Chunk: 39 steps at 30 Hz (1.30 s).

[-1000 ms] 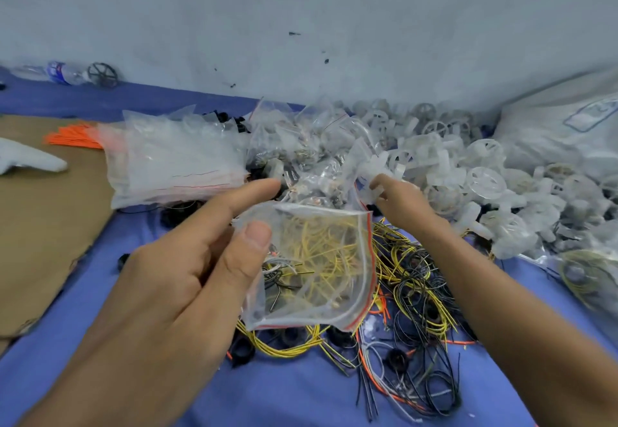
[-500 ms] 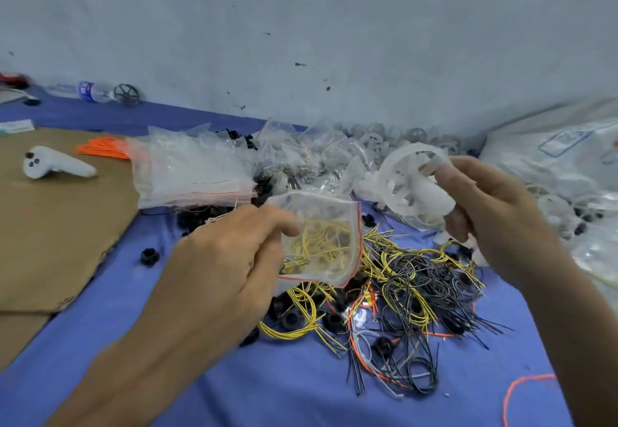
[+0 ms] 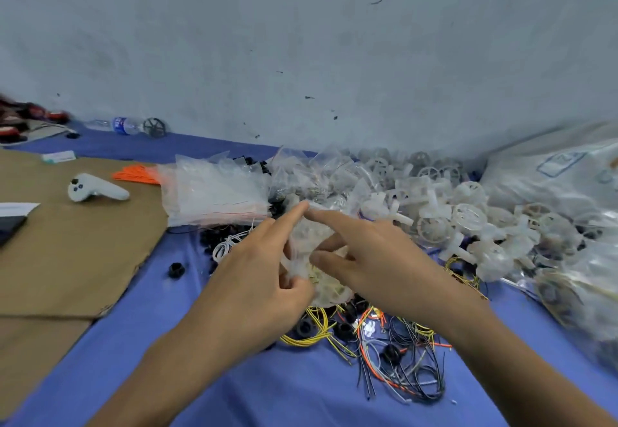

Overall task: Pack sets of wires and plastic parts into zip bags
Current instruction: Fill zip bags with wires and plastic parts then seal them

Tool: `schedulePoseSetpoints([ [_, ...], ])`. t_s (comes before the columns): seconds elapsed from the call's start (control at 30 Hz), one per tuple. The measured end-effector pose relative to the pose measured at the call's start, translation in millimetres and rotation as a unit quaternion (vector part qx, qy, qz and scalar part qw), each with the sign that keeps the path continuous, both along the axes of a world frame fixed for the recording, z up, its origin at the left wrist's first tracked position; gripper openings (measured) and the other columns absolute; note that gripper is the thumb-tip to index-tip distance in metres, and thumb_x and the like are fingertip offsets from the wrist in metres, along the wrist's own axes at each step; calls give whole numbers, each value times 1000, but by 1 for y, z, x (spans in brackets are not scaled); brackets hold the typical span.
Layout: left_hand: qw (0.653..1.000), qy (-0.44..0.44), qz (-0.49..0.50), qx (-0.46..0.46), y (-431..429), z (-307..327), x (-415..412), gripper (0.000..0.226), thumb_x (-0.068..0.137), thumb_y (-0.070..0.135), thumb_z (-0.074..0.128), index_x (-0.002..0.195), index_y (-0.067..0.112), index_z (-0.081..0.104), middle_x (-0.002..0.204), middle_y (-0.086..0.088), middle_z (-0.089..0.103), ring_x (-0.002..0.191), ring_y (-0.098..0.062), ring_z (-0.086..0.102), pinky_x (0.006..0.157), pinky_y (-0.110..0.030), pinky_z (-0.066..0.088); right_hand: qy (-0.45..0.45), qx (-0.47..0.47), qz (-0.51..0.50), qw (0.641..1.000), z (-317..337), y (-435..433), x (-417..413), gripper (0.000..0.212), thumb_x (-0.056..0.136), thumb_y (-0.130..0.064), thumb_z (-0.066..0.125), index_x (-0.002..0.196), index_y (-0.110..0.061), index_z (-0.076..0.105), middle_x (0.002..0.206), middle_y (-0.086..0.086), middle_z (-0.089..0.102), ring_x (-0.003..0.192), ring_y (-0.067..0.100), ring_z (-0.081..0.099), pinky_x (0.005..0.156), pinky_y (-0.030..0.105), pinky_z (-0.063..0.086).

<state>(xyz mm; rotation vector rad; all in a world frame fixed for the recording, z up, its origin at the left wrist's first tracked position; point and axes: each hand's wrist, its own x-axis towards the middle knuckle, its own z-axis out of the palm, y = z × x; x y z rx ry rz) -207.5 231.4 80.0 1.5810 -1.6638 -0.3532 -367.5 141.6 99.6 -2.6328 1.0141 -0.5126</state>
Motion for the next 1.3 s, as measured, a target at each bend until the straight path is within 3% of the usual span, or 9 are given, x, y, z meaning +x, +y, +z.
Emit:
schedulePoseSetpoints([
  [0.17, 998, 63, 13, 14, -8, -4, 10, 84, 77, 19, 62, 144, 58, 29, 67, 20, 54, 47, -3, 47, 45, -12, 36, -100, 19, -8, 995, 0, -20, -12, 26, 95, -37, 58, 119, -47, 59, 99, -22, 69, 64, -9, 58, 59, 10, 41],
  [0.3, 990, 141, 1, 28, -15, -2, 15, 83, 64, 34, 56, 134, 70, 30, 69, -7, 62, 49, -24, 50, 48, -39, 48, -205, 1, -109, 973, -6, -80, -40, 15, 92, -30, 61, 98, -43, 67, 81, -21, 68, 54, 3, 60, 51, 14, 43],
  [0.47, 984, 177, -22, 7, -27, 0, 26, 80, 61, 37, 62, 129, 72, 38, 72, -4, 59, 60, -39, 57, 54, -49, 54, 3, -20, -245, 969, -57, -191, -65, 20, 96, -22, 58, 106, -24, 74, 108, -5, 71, 90, 15, 61, 75, 28, 44],
  [0.57, 980, 197, -24, -17, -35, -9, 32, 78, 54, 43, 64, 126, 68, 47, 72, -2, 58, 50, -27, 53, 56, -46, 56, 144, -16, -201, 969, -94, -245, -59, 24, 95, -17, 56, 109, -18, 75, 119, 7, 65, 110, 26, 59, 87, 31, 41],
  [0.77, 985, 171, 10, -38, -36, -25, 38, 79, 53, 44, 66, 128, 61, 51, 67, 4, 55, 55, -33, 53, 52, -37, 53, 243, -10, -201, 949, -132, -291, -43, 33, 96, -15, 46, 120, -14, 67, 129, 13, 60, 124, 28, 48, 102, 38, 33],
  [0.93, 987, 153, -1, -49, -35, -25, 38, 77, 58, 42, 64, 132, 59, 49, 73, 5, 55, 49, -22, 49, 55, -31, 53, 72, 46, -204, 975, -92, -257, -54, 33, 100, -14, 47, 127, -18, 65, 129, 8, 64, 114, 28, 60, 94, 38, 48],
  [1.07, 987, 155, -10, -41, -30, -19, 30, 76, 61, 42, 63, 131, 64, 45, 81, 6, 54, 51, -23, 49, 57, -33, 51, -177, 121, -145, 966, -46, -184, -77, 27, 99, -14, 55, 107, -33, 72, 86, -19, 70, 71, 11, 65, 66, 26, 53],
  [1.17, 987, 156, -16, -20, -24, -17, 26, 77, 67, 30, 62, 130, 68, 41, 74, 4, 53, 50, -18, 44, 51, -25, 42, -341, 199, -69, 916, -12, -129, -89, 24, 95, -9, 59, 105, -23, 75, 100, 2, 72, 82, 23, 61, 75, 35, 54],
  [1.3, 985, 170, -12, 7, -11, -18, 19, 77, 69, 29, 57, 130, 72, 35, 72, 9, 54, 49, -7, 45, 47, -24, 39, -458, 365, 89, 806, 20, -68, -92, 29, 81, -20, 74, 109, -11, 73, 102, 11, 69, 78, 20, 63, 70, 26, 56],
])
